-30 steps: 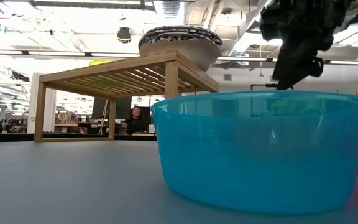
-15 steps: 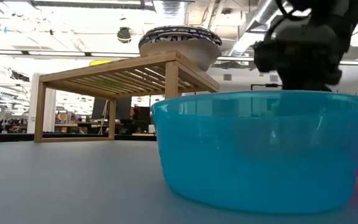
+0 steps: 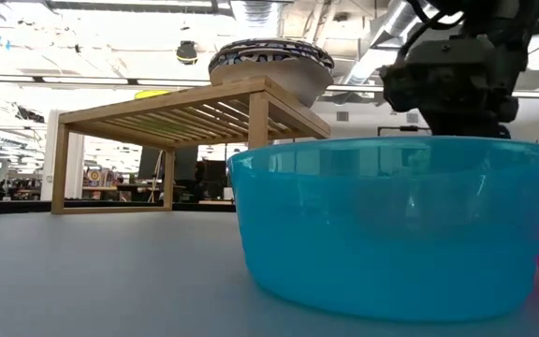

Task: Place and stack bowls onto a shelf
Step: Stack the orange bowl on top of the green bowl on the shelf

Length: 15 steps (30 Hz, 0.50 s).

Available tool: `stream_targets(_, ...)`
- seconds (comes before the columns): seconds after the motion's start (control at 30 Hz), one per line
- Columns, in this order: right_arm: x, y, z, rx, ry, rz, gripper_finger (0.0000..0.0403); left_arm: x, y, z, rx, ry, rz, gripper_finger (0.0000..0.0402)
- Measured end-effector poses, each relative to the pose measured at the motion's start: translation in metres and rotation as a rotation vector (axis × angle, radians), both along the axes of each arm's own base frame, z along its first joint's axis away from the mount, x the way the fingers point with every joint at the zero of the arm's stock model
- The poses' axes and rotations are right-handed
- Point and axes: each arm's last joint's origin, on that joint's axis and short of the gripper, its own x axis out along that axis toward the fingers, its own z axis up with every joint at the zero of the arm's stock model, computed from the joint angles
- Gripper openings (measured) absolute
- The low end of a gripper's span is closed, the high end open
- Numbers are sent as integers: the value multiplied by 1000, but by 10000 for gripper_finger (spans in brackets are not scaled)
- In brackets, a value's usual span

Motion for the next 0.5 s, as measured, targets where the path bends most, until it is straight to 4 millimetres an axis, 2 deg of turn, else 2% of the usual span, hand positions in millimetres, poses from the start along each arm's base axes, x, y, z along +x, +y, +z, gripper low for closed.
stream_targets(0.07,2,-2,2,11,8,-6,20,0,0,0,-1,0,0,208)
stream_targets(0.27,5,-10,11,24,16,-26,26,0,0,0,-14,-4,8,208)
stream_targets(0.5,13,-18,46,13,-9,-16,19,-1,0,-1,-20,4,4,208)
